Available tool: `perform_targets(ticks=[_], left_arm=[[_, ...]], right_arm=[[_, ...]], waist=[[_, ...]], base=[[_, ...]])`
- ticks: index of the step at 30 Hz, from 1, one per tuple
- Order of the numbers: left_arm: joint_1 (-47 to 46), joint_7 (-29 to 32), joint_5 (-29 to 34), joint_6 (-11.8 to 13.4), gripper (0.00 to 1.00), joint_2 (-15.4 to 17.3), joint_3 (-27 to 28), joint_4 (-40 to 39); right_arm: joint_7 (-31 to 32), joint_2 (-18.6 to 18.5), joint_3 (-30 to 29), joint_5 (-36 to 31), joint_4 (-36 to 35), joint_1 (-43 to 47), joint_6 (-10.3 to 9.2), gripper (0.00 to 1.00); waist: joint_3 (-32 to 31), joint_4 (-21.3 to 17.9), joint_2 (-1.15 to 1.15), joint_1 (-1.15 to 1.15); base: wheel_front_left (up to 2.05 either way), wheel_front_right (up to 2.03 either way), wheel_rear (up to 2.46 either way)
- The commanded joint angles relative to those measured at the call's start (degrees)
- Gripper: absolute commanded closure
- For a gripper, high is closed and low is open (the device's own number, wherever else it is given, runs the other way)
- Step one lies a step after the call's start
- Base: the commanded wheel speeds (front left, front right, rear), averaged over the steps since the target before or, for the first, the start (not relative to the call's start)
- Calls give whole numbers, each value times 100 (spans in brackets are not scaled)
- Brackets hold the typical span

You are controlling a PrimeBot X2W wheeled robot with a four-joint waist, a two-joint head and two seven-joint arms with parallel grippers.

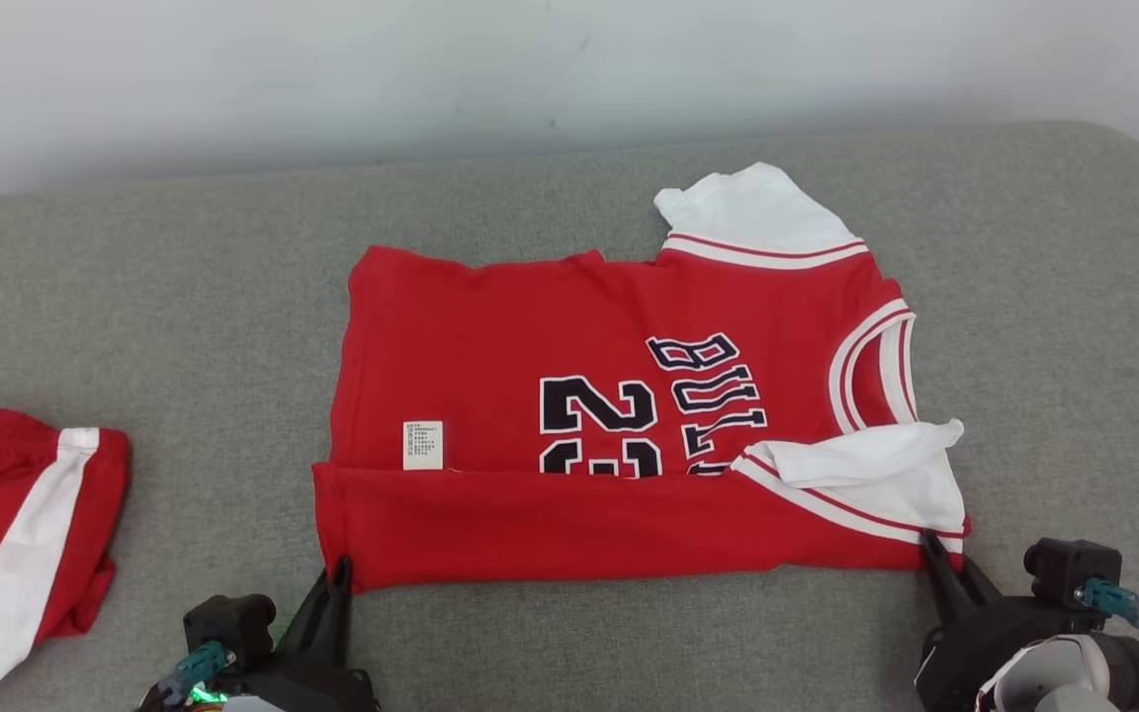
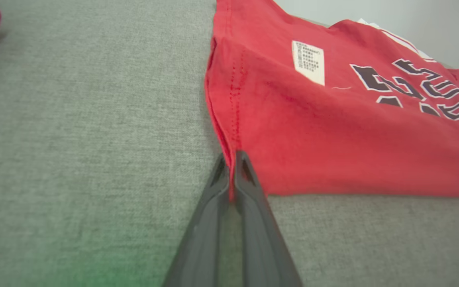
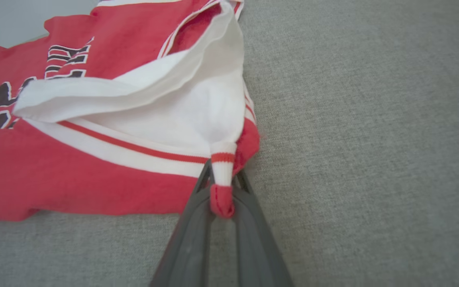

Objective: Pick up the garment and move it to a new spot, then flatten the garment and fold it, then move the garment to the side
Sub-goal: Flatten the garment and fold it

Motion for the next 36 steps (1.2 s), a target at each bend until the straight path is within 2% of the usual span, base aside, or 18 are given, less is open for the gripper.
perform_targets(ticks=[1,9,19,25,29,30,31,32,33,34,35,36], left_arm=[[119,-36,-60,-13,100,-17,20,13],[750,-81,-58,27,100,-51,195,-535],[1560,-87,52,200,100,-57,262,-1252],[1883,-87,64,306,100,-80,220,-1528],[1927,-66,118,362,100,-59,175,-1535],[1926,-67,101,366,100,-75,173,-1528],[1924,-69,91,370,100,-84,177,-1518],[1916,-71,104,387,96,-83,189,-1515],[1909,-73,122,397,51,-83,203,-1518],[1907,-76,138,401,16,-85,218,-1537],[1902,-80,162,410,0,-88,252,-1567],[1895,-81,180,435,0,-86,300,-1616]], right_arm=[[-84,-4,48,29,46,71,-13,100],[-199,-90,23,191,-264,499,-13,100],[261,-238,-583,99,-1377,1623,-13,100],[844,-8,-1043,37,-2266,2369,-13,100],[1028,225,-1139,-13,-2565,2495,-13,100],[1044,266,-1170,-40,-2599,2501,-14,69],[1049,288,-1182,-92,-2622,2505,-14,32],[1032,325,-1196,-120,-2637,2501,-14,0],[1000,372,-1211,-143,-2652,2483,-14,0],[934,404,-1227,-171,-2683,2449,-13,0],[875,417,-1256,-191,-2713,2410,-13,0],[819,424,-1263,-224,-2746,2372,-13,0]], waist=[[-155,29,-1,0],[-583,181,-1,0],[-698,290,-1,0],[-633,232,-1,0],[-570,172,-1,0],[-566,165,-1,0],[-566,160,-1,0],[-570,160,-1,0],[-577,160,-1,0],[-587,160,-1,0],[-596,162,-1,0],[-609,162,-1,0]], base=[[0,0,0],[0,0,0],[0,0,0],[0,0,0],[0,0,0],[0,0,0],[0,0,0],[0,0,0],[0,0,0],[0,0,0],[0,0,0],[0,0,0]])
